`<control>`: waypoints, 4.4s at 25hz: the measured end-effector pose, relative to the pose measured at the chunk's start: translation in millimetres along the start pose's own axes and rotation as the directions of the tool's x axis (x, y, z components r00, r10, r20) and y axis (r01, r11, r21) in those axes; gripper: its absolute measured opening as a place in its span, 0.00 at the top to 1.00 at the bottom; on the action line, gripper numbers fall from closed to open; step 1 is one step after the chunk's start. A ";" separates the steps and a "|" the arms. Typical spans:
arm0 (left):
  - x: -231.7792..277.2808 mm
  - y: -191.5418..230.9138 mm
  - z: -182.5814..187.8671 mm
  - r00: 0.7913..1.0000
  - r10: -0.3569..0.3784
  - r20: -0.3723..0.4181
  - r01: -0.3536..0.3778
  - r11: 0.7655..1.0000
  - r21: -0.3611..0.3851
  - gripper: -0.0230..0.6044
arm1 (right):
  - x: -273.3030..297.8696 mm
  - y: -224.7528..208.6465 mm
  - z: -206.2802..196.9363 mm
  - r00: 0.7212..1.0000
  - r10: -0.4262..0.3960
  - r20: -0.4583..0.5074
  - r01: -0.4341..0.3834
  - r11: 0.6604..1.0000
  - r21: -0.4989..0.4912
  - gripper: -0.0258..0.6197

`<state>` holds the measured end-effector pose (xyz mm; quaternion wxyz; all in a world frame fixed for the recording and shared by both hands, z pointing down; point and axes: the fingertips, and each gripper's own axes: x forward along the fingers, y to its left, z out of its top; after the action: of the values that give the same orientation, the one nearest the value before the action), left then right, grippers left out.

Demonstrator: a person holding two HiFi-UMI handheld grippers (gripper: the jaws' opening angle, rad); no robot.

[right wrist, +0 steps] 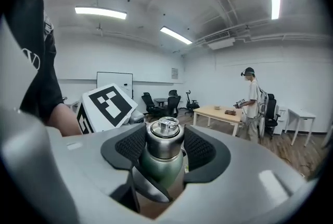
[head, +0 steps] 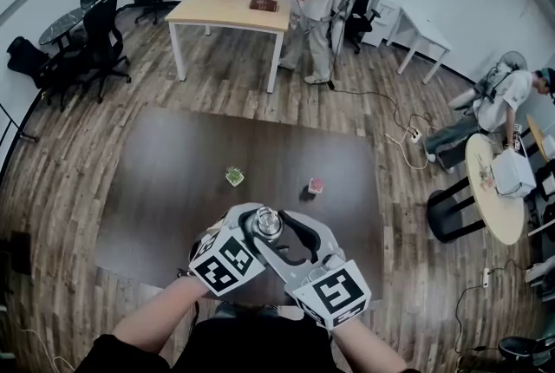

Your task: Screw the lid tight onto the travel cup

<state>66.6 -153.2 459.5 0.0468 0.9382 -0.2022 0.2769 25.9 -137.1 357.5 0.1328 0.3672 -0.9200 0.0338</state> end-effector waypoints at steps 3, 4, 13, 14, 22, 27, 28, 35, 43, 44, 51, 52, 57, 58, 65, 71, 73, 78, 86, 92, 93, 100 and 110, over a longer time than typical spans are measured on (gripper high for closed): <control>-3.0 -7.1 4.4 0.999 -0.051 0.011 0.051 0.998 0.021 0.33 | -11.5 5.6 10.6 0.984 0.168 0.049 -0.169 0.986 0.005 0.55; -4.7 -11.3 6.8 0.997 -0.077 0.017 0.076 0.997 0.030 0.33 | -18.7 5.9 15.9 0.968 0.240 0.074 -0.241 0.971 0.007 0.54; -10.7 -42.7 25.6 0.979 -0.200 0.034 0.195 0.974 0.114 0.33 | -35.3 12.1 9.2 0.789 0.612 -0.063 -0.614 0.777 -0.141 0.57; -10.8 -39.0 25.7 0.982 -0.187 0.036 0.183 0.977 0.106 0.33 | -33.2 10.6 9.1 0.796 0.603 -0.057 -0.605 0.785 -0.132 0.58; 0.4 6.1 11.5 1.000 0.007 0.027 -0.007 1.000 -0.013 0.33 | 1.9 -10.7 0.7 0.999 -0.005 0.043 0.000 0.994 0.109 0.59; 1.7 6.0 10.7 1.000 -0.001 0.030 0.001 1.000 -0.002 0.33 | 0.9 -9.7 1.8 0.999 -0.007 0.049 0.003 0.997 0.082 0.59; 0.5 4.2 11.2 0.999 -0.016 0.035 0.016 1.000 -0.003 0.33 | -3.6 -9.1 7.1 0.997 0.043 0.070 -0.048 0.996 0.075 0.54; -17.4 -33.1 30.7 0.972 -0.225 0.069 0.215 0.969 0.126 0.33 | -50.5 4.7 23.5 0.783 0.620 0.054 -0.616 0.784 -0.070 0.45; -14.8 -36.7 30.3 0.974 -0.219 0.054 0.211 0.971 0.115 0.33 | -32.9 11.0 20.6 0.731 0.682 -0.007 -0.678 0.727 -0.108 0.59; -12.5 -28.6 28.2 0.982 -0.182 0.053 0.177 0.980 0.091 0.33 | -26.6 7.1 20.1 0.781 0.624 0.011 -0.619 0.778 -0.107 0.59; 0.6 6.1 18.5 0.999 -0.008 0.034 0.007 1.000 0.030 0.33 | -1.9 -14.0 13.1 0.994 -0.003 0.106 -0.010 0.992 0.123 0.59; 2.0 5.3 17.2 0.999 -0.011 0.034 0.011 1.000 0.026 0.33 | -1.7 -14.7 11.2 0.994 -0.051 0.102 0.036 0.989 0.142 0.59; -1.3 -5.2 24.2 0.993 -0.096 0.070 0.095 0.995 0.019 0.33 | -7.4 -4.7 6.8 0.991 0.103 0.088 -0.107 0.993 0.045 0.58; -5.3 -7.9 28.1 0.989 -0.127 0.080 0.124 0.992 0.032 0.33 | -12.8 -1.1 9.3 0.974 0.208 0.095 -0.210 0.978 0.012 0.56; -15.8 -37.7 27.4 0.963 -0.267 0.027 0.259 0.951 0.168 0.33 | -40.9 11.5 19.8 0.776 0.630 -0.029 -0.626 0.764 -0.155 0.55; -17.3 -34.0 32.0 0.970 -0.239 0.042 0.231 0.963 0.141 0.33 | -29.5 12.5 23.1 0.773 0.634 -0.022 -0.628 0.760 -0.170 0.58; -15.7 -21.0 30.4 0.980 -0.190 0.057 0.183 0.978 0.101 0.33 | -18.0 6.9 23.5 0.846 0.533 0.024 -0.525 0.840 -0.136 0.58; -9.9 7.4 22.9 0.997 -0.032 0.064 0.031 0.999 0.029 0.33 | 3.9 -6.9 23.2 0.995 0.065 0.081 -0.069 0.997 0.041 0.58; -18.1 -6.9 29.1 0.984 -0.161 0.071 0.154 0.984 0.086 0.33 | -18.6 4.7 32.9 0.943 0.300 0.142 -0.300 0.954 -0.021 0.56; -40.3 -49.7 34.5 0.928 -0.371 0.040 0.356 0.912 0.203 0.33 | -46.9 19.8 30.3 0.718 0.696 -0.017 -0.692 0.710 -0.134 0.55; -42.8 -57.8 35.1 0.916 -0.400 0.032 0.384 0.897 0.221 0.33 | -46.9 19.2 31.2 0.685 0.728 -0.020 -0.724 0.678 -0.131 0.55; -58.3 -88.2 48.5 0.856 -0.516 0.024 0.492 0.828 0.269 0.33 | -61.7 51.2 33.2 0.399 0.916 -0.037 -0.914 0.394 -0.098 0.54; -28.8 -0.1 51.0 0.985 -0.105 0.136 0.095 0.993 0.076 0.33 | -0.2 5.0 33.7 0.912 0.390 0.130 -0.391 0.920 -0.013 0.56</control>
<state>70.2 -153.1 401.0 0.0139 0.9653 -0.1479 0.2149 15.2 -138.7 325.2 0.0607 0.1783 -0.9812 0.0416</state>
